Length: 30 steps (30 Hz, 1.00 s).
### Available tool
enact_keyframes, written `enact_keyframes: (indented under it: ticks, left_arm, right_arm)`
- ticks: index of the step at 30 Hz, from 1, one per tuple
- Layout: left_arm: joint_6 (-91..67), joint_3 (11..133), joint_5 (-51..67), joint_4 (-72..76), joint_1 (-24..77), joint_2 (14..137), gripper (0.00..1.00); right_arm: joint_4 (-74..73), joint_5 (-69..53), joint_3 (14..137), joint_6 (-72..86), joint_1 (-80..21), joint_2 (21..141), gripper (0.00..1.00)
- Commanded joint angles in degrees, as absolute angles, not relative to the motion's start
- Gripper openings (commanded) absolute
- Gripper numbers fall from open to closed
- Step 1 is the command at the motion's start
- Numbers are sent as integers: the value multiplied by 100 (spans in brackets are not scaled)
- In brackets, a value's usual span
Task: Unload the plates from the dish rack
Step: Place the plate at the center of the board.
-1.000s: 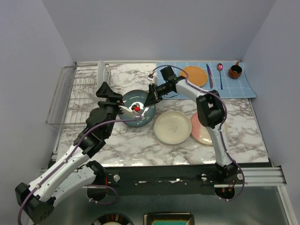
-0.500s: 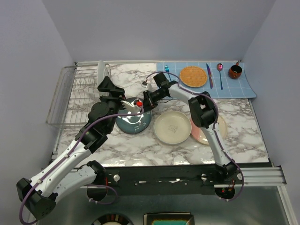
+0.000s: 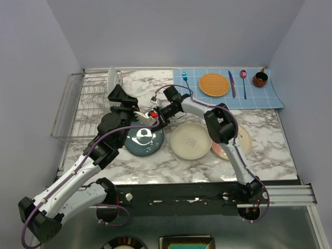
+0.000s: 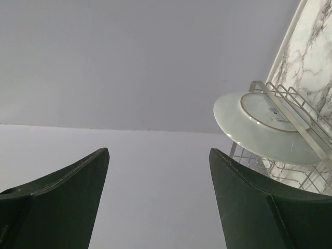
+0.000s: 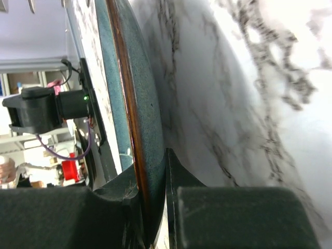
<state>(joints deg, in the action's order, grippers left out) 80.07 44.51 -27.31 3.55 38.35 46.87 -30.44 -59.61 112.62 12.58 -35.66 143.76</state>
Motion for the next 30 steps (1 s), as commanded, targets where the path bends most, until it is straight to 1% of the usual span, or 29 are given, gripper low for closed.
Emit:
enact_keyframes:
  ticks: [1, 9, 25, 27, 30]
  left_arm:
    - [7945, 4447, -2654, 255, 3814, 4641, 88]
    - [7945, 4368, -2672, 229, 3823, 4614, 90]
    - [7954, 4263, -2698, 211, 3823, 4535, 92]
    - [7954, 4236, -2698, 211, 3823, 4526, 92]
    - [7954, 4210, -2698, 211, 3815, 4509, 92]
  right_arm:
    - [-3023, -6205, 11048, 1029, -3648, 14273, 1]
    - [-3111, -6126, 10978, 835, -3709, 14370, 1]
    - [-3155, -5924, 10723, 554, -3973, 14335, 1]
    - [-3173, -5889, 10740, 527, -3973, 14370, 2]
    - [-3243, -5845, 10775, 475, -3973, 14396, 6]
